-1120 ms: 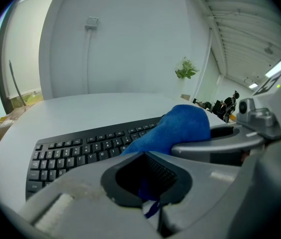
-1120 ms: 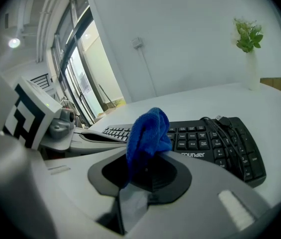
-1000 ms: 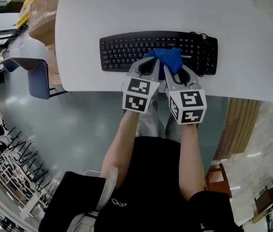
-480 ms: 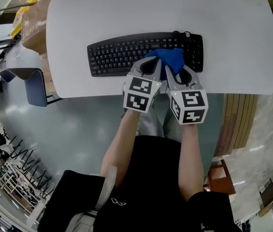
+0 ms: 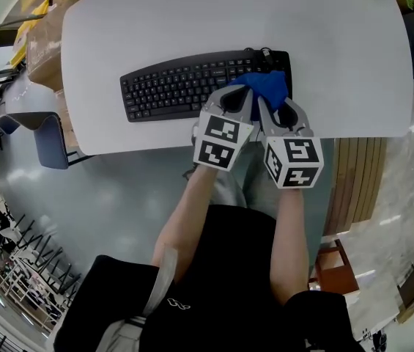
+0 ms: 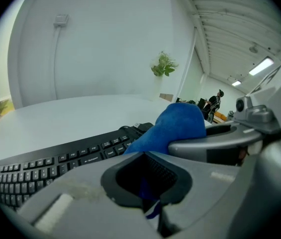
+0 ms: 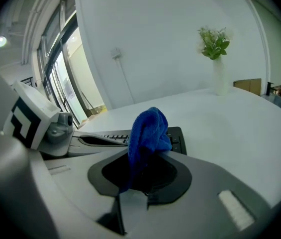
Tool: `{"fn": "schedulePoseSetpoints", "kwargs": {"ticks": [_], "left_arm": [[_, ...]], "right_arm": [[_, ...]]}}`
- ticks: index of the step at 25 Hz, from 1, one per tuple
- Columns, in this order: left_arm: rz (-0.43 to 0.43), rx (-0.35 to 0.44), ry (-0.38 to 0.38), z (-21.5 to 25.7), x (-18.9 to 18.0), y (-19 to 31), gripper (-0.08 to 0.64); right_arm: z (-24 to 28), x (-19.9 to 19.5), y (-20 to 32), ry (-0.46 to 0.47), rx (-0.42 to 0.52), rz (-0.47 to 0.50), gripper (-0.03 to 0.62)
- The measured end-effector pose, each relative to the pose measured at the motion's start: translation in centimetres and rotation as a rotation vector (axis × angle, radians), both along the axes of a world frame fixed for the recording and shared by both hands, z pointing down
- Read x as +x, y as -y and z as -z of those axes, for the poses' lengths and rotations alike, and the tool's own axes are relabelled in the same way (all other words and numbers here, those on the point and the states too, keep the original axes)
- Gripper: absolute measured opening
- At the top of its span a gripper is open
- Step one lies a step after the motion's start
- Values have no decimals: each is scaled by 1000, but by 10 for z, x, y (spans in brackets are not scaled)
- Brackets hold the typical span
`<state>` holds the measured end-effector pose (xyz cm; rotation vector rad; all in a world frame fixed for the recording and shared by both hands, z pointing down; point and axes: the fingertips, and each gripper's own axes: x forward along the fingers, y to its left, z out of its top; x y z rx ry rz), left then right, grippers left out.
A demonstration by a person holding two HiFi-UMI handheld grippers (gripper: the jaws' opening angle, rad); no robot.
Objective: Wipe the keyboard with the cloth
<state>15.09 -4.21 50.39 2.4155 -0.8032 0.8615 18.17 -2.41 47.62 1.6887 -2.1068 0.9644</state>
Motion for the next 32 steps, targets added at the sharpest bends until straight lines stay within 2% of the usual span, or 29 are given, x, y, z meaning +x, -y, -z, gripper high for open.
{"fn": "schedulePoseSetpoints", "kwargs": {"ticks": [5, 13, 17, 20, 25, 32], "left_arm": [[-43, 9, -20, 6, 29, -2, -5], [-87, 12, -36, 12, 68, -4, -3], [-113, -2, -40, 12, 85, -9, -4], [-117, 22, -56, 22, 93, -3, -3], [-64, 87, -102, 53, 86, 24, -3], [91, 198, -233, 126, 49, 77, -4]], "right_arm": [[3, 37, -4, 12, 7, -67, 87], [-6, 71, -12, 22, -19, -105, 89], [-11, 84, -15, -5, -48, -106, 89], [-11, 98, -13, -77, -54, -106, 87], [17, 113, 4, -183, -6, -107, 86], [96, 97, 56, -228, 176, -53, 86]]}}
